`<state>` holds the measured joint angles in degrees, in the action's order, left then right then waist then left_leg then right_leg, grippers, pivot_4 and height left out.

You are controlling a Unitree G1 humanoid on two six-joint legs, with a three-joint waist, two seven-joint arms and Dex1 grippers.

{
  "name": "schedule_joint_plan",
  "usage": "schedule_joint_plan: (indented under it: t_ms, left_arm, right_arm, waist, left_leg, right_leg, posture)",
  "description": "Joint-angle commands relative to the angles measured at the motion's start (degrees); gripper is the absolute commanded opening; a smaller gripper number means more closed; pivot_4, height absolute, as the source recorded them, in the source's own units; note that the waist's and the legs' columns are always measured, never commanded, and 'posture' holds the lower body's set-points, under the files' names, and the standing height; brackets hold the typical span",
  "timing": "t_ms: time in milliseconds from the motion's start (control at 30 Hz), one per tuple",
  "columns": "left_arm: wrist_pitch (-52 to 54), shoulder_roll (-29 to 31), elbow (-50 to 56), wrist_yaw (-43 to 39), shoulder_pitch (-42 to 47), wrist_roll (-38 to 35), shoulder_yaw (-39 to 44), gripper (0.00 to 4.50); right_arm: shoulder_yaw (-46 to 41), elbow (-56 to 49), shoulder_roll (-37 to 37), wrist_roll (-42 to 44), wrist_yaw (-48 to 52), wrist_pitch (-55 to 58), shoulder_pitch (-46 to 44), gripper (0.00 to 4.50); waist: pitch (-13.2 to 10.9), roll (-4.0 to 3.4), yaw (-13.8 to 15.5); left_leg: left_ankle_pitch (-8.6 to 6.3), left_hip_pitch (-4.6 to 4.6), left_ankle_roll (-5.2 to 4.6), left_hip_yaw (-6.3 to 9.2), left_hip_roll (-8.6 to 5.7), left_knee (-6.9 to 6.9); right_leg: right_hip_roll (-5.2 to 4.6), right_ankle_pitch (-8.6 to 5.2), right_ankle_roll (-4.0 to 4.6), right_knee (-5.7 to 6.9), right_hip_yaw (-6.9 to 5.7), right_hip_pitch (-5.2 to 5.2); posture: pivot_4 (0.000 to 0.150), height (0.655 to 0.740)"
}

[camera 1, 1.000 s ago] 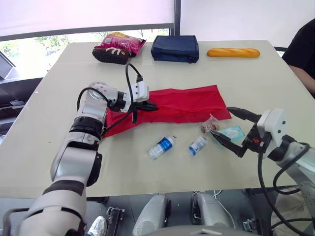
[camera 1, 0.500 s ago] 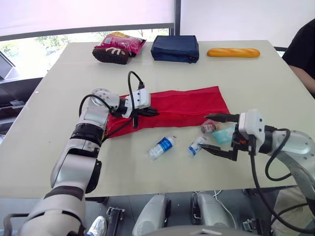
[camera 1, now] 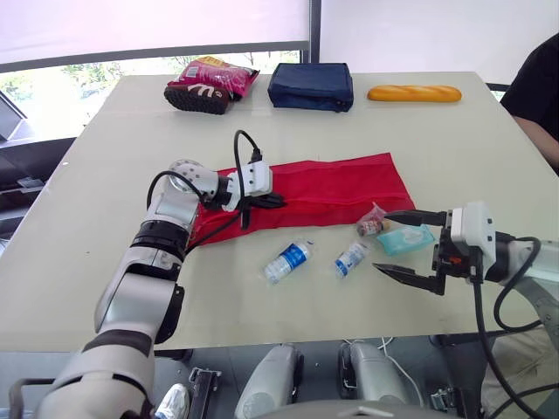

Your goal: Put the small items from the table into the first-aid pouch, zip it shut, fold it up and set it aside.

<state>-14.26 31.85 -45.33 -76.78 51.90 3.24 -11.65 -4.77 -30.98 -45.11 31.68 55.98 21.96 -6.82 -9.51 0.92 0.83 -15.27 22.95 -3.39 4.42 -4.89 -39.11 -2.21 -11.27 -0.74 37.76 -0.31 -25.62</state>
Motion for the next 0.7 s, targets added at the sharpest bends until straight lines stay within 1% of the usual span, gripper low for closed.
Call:
schedule_joint_plan:
  t_ms: [33,100,233,367,533,600,700]
  left_arm:
    - [-1.6,-0.1,-0.5,0.2,1.9,0.2,-0.1,0.03]
    - [-2.0,-0.2,-1.0,0.3,2.2,0.2,-0.3,0.03]
    - [-2.8,-0.4,-1.7,0.3,2.4,0.4,-0.5,0.03]
    - [-3.3,-0.6,-1.8,0.0,2.3,0.7,-0.7,0.03]
    - [-3.7,-0.7,-2.0,0.0,2.4,1.0,-0.9,0.03]
    - [-3.7,-0.7,-1.8,0.0,2.3,1.0,-0.9,0.03]
    - [-3.4,-0.5,-1.2,-0.3,2.0,0.7,-1.0,0.03]
  right_arm:
    - [1.6,1.3,-1.0,-2.0,1.7,-1.7,-3.3,4.5]
    - [2.8,2.5,-1.2,-3.3,2.3,-2.0,-4.6,4.5]
    - [13.1,6.1,-0.6,-7.1,6.1,1.8,-14.3,4.5]
    - [21.4,9.9,2.1,-10.8,8.9,3.5,-22.0,4.5]
    - [30.7,17.4,9.7,-15.2,12.0,4.8,-32.0,4.5]
    - [33.6,20.7,12.6,-17.0,13.0,4.2,-34.2,4.5]
    - [38.4,27.0,17.0,-22.4,13.0,0.7,-37.3,4.5]
  waist:
    - [0.0,0.0,0.0]
    - [0.0,0.0,0.0]
    - [0.0,0.0,-0.2]
    - [0.0,0.0,-0.2]
    - [0.0,0.01,-0.3]
    - [0.0,0.01,0.0]
    - [0.0,0.01,-0.3]
  left_leg:
    - [0.0,0.0,0.0,0.0,0.0,0.0]
    - [0.0,0.0,0.0,0.0,0.0,0.0]
    - [0.0,0.01,0.0,-0.05,-0.01,-0.05]
    - [0.0,0.01,0.0,-0.01,0.02,-0.01]
    - [0.0,0.03,0.0,-0.01,0.0,-0.08]
    - [0.0,0.05,0.0,0.05,-0.01,-0.07]
    - [0.0,0.07,0.0,0.04,-0.06,-0.09]
  right_leg:
    - [0.0,0.0,0.0,0.0,0.0,0.0]
    - [0.0,0.0,0.0,0.0,0.0,0.0]
    - [0.0,0.01,-0.01,0.01,0.03,-0.01]
    - [0.02,-0.01,0.01,0.02,-0.01,-0.02]
    - [0.01,0.01,0.01,0.05,-0.01,-0.05]
    - [0.0,0.0,0.02,0.02,-0.06,-0.06]
    - [-0.02,0.02,0.01,0.0,-0.03,-0.07]
  posture:
    - [0.15,0.7395]
    - [0.15,0.7395]
    - [0.15,0.7395]
    - [0.15,0.7395]
    - [0.15,0.7395]
    - [0.15,0.7395]
    - [0.15,0.7395]
